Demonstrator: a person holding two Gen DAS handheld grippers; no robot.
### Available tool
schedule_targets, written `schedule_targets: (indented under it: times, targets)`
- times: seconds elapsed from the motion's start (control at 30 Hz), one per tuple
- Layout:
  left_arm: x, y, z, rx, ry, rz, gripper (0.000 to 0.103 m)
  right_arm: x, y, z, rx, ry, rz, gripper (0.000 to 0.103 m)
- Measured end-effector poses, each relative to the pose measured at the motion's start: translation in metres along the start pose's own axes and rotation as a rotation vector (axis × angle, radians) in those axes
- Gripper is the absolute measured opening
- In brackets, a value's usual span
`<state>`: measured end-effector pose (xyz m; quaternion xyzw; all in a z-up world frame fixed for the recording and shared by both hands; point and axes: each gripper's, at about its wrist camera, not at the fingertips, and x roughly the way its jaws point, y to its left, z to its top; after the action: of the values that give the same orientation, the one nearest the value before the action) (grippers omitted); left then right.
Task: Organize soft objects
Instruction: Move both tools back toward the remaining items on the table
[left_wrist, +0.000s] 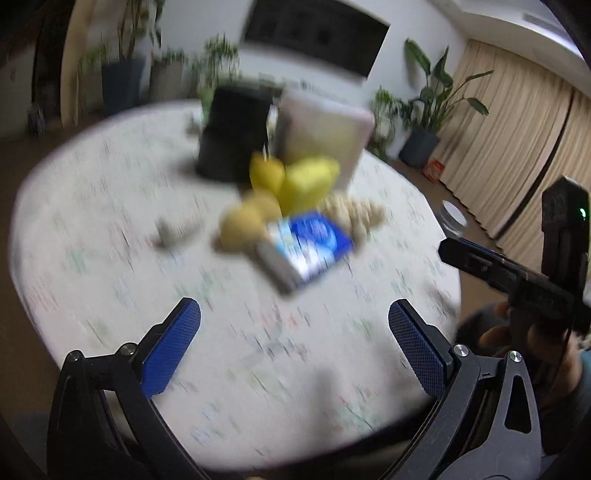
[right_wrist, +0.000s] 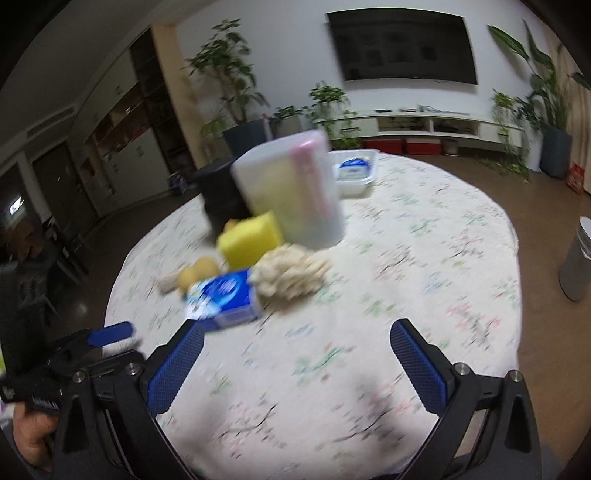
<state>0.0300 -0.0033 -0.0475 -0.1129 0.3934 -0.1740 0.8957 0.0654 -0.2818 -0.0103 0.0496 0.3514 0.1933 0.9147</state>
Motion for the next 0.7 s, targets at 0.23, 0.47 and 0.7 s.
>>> schedule_targets:
  times: [0.23, 0.47, 0.7]
  targets:
    - [-0.011, 0.010, -0.007, -0.043, -0.020, 0.023, 0.103, 0.007, 0.010, -0.003, -0.020, 0.014, 0.010, 0.103]
    - [-0.005, 0.015, 0.007, -0.032, -0.016, 0.048, 0.103, 0.029, 0.001, 0.027, -0.010, 0.032, -0.001, 0.103]
    - [-0.003, 0.034, 0.043, 0.018, -0.008, 0.085, 0.103, 0.060, 0.001, 0.051, -0.031, 0.086, 0.017, 0.103]
